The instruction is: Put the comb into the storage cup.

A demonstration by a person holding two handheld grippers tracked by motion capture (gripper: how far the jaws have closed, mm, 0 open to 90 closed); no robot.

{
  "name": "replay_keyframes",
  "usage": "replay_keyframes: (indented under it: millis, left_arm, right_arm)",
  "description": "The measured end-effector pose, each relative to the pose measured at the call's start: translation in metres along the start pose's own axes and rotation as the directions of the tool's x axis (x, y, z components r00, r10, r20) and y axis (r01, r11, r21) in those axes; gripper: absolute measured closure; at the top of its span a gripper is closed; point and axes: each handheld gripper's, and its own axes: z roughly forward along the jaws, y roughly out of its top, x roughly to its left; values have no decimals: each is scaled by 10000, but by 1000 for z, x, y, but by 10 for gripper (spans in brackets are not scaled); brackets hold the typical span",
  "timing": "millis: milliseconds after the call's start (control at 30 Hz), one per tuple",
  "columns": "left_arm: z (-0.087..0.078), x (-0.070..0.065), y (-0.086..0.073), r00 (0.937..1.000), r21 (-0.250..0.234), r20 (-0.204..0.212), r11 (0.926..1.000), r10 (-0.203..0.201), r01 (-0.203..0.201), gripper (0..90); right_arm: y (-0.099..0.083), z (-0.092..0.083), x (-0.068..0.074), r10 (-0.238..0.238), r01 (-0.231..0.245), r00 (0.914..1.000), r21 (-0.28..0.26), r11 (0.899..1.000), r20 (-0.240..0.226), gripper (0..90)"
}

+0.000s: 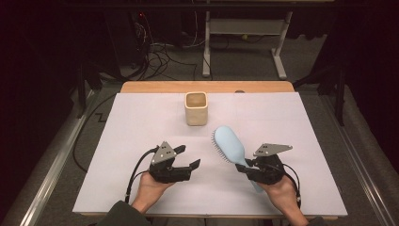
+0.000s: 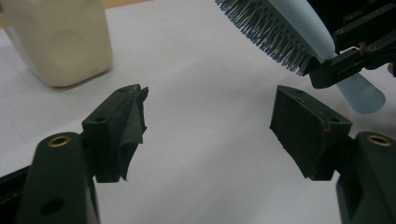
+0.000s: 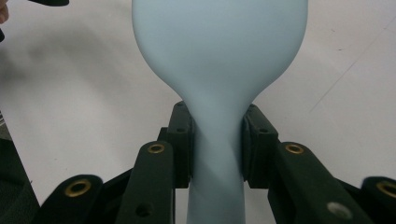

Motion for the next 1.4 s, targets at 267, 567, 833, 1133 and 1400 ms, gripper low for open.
replay_keyframes:
  millis: [267,567,833,1133,1400]
  left_arm:
    - [10,-7,5,9995,110,300,9999,120,-123,245]
    - [16,-12,9,9982,-25,592,9999,111,-110,250]
    - [21,-15,10,9972,173,741,9998,46,-59,248]
    - [26,-20,14,9960,269,881,9996,-150,127,219]
    - [34,-24,17,9930,328,1098,9986,-441,407,204]
  right_arm:
    - [3,3,3,-116,116,9999,-2,9999,-89,702]
    - [5,6,7,-239,238,9997,-26,9997,-81,702]
    - [8,9,10,-321,321,9993,-16,9995,-164,702]
    - [10,12,14,-454,454,9986,1,9990,-261,702]
    - [11,15,17,-530,532,9981,52,9986,-327,701]
